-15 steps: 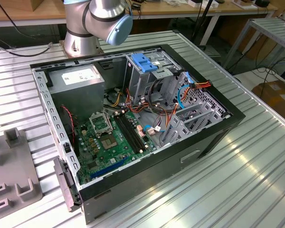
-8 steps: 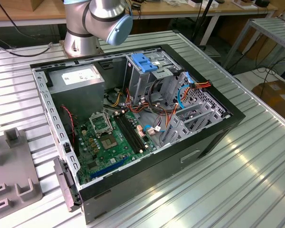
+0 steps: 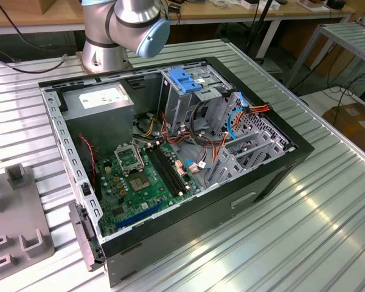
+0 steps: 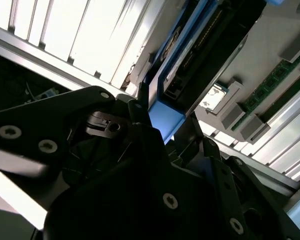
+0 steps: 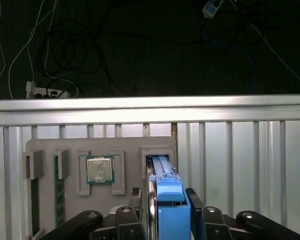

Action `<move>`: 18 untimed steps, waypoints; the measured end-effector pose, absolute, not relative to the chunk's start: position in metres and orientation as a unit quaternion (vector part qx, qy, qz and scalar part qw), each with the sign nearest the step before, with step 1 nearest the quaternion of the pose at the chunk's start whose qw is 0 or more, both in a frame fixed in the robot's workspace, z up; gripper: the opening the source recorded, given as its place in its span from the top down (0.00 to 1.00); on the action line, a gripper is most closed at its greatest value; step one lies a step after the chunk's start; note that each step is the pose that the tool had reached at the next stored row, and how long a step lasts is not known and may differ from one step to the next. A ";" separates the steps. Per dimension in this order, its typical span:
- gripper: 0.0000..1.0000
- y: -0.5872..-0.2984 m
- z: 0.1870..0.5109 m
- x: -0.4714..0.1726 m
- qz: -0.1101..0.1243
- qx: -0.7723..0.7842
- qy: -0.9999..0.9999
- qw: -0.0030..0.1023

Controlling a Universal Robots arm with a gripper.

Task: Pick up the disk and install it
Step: 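Pick up the disk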

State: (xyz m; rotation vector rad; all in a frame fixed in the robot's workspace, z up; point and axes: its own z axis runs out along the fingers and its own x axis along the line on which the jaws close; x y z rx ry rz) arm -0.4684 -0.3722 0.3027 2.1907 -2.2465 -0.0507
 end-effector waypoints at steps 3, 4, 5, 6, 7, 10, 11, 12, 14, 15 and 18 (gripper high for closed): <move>0.53 -0.372 0.303 -0.467 -0.016 0.693 -0.721 0.002; 0.53 -0.372 0.302 -0.467 -0.016 0.689 -0.724 0.002; 0.53 -0.372 0.302 -0.467 -0.016 0.687 -0.726 0.002; 0.53 -0.372 0.303 -0.467 -0.016 0.687 -0.727 0.002; 0.53 -0.372 0.303 -0.467 -0.016 0.687 -0.727 0.002; 0.53 -0.371 0.302 -0.468 -0.016 0.687 -0.727 0.002; 0.53 -0.370 0.302 -0.468 -0.016 0.687 -0.727 0.002; 0.53 -0.369 0.302 -0.468 -0.016 0.687 -0.727 0.002; 0.53 -0.367 0.302 -0.468 -0.016 0.687 -0.727 0.002; 0.53 -0.367 0.302 -0.468 -0.016 0.687 -0.727 0.002; 0.53 -0.367 0.302 -0.468 -0.016 0.687 -0.727 0.002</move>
